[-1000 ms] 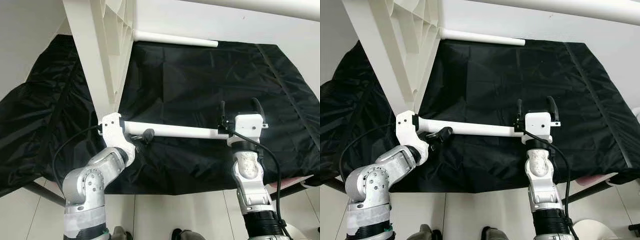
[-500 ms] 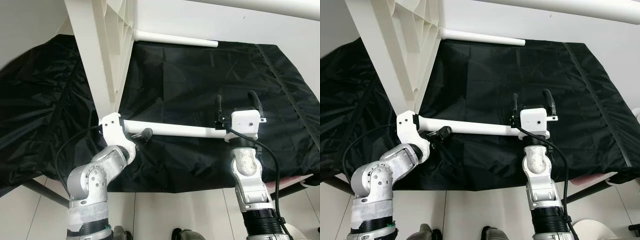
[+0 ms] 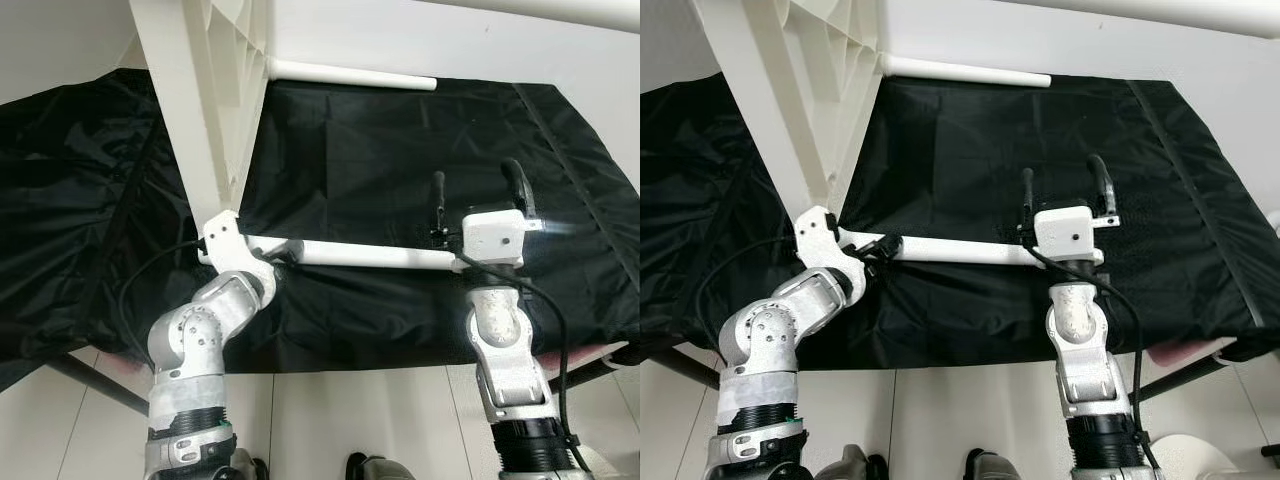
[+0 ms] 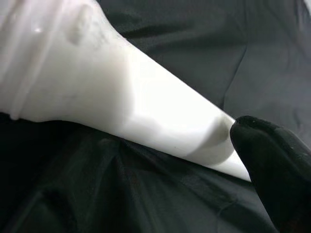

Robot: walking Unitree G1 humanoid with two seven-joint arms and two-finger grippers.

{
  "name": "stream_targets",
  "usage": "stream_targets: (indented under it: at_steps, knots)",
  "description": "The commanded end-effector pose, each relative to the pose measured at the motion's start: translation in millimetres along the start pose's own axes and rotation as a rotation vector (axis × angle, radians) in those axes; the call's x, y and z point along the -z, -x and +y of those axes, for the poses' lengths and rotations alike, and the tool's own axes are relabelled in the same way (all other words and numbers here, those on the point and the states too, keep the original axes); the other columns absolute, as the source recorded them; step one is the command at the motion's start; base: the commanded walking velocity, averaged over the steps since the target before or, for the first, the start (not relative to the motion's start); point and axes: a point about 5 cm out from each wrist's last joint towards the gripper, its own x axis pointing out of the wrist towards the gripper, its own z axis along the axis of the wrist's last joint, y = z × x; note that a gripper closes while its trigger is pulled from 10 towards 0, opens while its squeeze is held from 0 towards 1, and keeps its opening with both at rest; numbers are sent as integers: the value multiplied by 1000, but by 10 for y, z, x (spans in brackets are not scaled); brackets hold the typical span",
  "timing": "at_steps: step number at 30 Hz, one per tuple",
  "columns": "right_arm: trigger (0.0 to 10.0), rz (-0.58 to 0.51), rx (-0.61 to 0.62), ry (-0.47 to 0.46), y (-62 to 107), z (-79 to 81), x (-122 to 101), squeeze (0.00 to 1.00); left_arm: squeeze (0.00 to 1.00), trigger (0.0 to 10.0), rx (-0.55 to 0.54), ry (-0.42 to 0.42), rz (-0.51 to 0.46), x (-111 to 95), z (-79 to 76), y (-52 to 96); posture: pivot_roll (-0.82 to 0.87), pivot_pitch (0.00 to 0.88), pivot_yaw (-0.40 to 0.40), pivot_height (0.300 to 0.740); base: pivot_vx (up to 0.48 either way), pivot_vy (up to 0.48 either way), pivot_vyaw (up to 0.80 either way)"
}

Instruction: Building children table

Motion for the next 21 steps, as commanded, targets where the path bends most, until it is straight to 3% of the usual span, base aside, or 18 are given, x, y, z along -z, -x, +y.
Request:
stream_targets:
  at_steps: [1, 6, 9, 10, 12, 13, 20, 21]
  knots:
    - [10000, -57, -27, 36, 16, 6, -85, 0, 0, 10000, 6, 122, 13, 105, -233, -70, -83, 159, 24, 740, 0, 0, 0]
    - [10000, -132, -44, 104, 10, -6, -194, 0, 0, 10000, -5, 176, -4, 70, -237, -91, -85, 161, 24, 740, 0, 0, 0]
    - [10000, -243, -2, 242, -16, -77, -349, 0, 0, 10000, 3, 186, -15, 33, -279, -110, -87, 163, 23, 740, 0, 0, 0]
    - [10000, -243, -2, 242, -16, -77, -349, 0, 0, 10000, 3, 186, -15, 33, -279, -110, -87, 163, 23, 740, 0, 0, 0]
    - [10000, -326, 73, 409, -16, -146, -447, 0, 0, 10000, 10, 186, -11, 43, -300, -122, -90, 163, 26, 740, 0, 0, 0]
    - [10000, -347, 98, 450, -12, -165, -465, 0, 0, 10000, 13, 181, -8, 51, -308, -123, -90, 163, 26, 740, 0, 0, 0]
    - [10000, -397, 159, 534, -68, -185, -515, 0, 0, 10000, 17, 175, 0, 66, -310, -127, -92, 162, 36, 740, 0, 0, 0]
    - [10000, -448, 193, 564, -197, -204, -585, 0, 0, 10000, 21, 169, 4, 69, -314, -131, -94, 163, 42, 740, 0, 0, 0]
